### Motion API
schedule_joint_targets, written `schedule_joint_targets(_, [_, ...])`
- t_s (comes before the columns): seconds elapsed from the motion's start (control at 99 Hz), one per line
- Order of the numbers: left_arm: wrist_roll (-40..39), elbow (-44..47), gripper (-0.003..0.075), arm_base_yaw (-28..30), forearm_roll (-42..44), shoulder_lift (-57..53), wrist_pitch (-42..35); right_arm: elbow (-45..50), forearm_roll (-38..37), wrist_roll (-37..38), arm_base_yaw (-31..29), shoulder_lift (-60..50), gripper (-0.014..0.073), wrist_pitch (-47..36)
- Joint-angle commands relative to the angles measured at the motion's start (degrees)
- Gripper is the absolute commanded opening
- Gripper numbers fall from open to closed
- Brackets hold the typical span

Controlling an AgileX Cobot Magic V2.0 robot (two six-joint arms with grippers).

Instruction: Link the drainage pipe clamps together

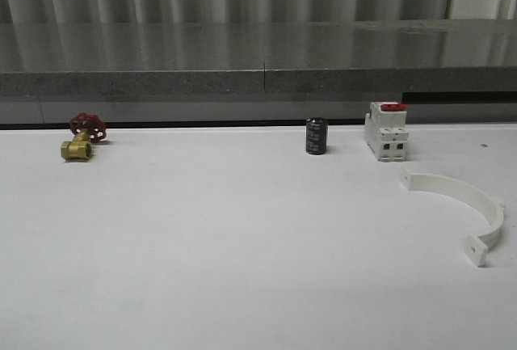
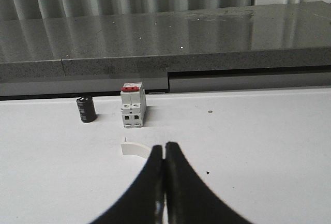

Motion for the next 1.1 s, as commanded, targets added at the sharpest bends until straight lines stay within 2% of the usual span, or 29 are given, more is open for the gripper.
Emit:
schedule_joint_targets(0.0, [-0.4, -2.0, -0.0020, -0.1, -0.9, 1.1, -2.5, -0.9, -0.4, -0.3, 0.1, -1.1, -0.0068, -5.1])
schedule_joint_targets(0.061, [-0.3, -2.0, -0.0007, -0.1, -0.9, 1.8, -2.2, -0.9, -0.4, -0.3, 0.1, -1.1, -0.0068, -5.1])
schedule_joint_targets(0.131, [0.7, -2.0, 0.0066, -0.1, -0.9, 2.0, -2.0, -0.9, -0.4, -0.3, 0.1, -1.1, -0.0068, -5.1])
schedule_joint_targets(0.182, [1.2, -2.0, 0.0153, -0.1, -0.9, 2.1, -1.8, -0.9, -0.4, -0.3, 0.1, -1.1, -0.0068, -5.1])
schedule_joint_targets(0.303, [1.2, -2.0, 0.0464, -0.1, -0.9, 2.1, -1.7, -0.9, -0.4, -0.3, 0.1, -1.1, -0.0068, -5.1])
schedule_joint_targets(0.354, [1.2, -2.0, 0.0556, -0.1, -0.9, 2.1, -1.9, -0.9, -0.4, -0.3, 0.1, -1.1, -0.0068, -5.1])
schedule_joint_targets(0.394, [1.2, -2.0, 0.0601, -0.1, -1.0, 2.1, -1.9, -0.9, -0.4, -0.3, 0.1, -1.1, -0.0068, -5.1])
schedule_joint_targets(0.707, [1.2, -3.3, 0.0605, 1.2, -0.4, 4.0, -2.1, -0.9, -0.4, -0.3, 0.1, -1.1, -0.0068, -5.1])
schedule_joint_targets(0.859, [1.3, -7.2, 0.0605, 6.9, 0.5, 9.6, -1.8, -0.9, -0.4, -0.3, 0.1, -1.1, -0.0068, -5.1])
schedule_joint_targets(1.091, [8.0, -13.5, 0.0605, 16.3, 0.1, 22.0, -0.5, -0.9, -0.4, -0.3, 0.1, -1.1, -0.0068, -5.1])
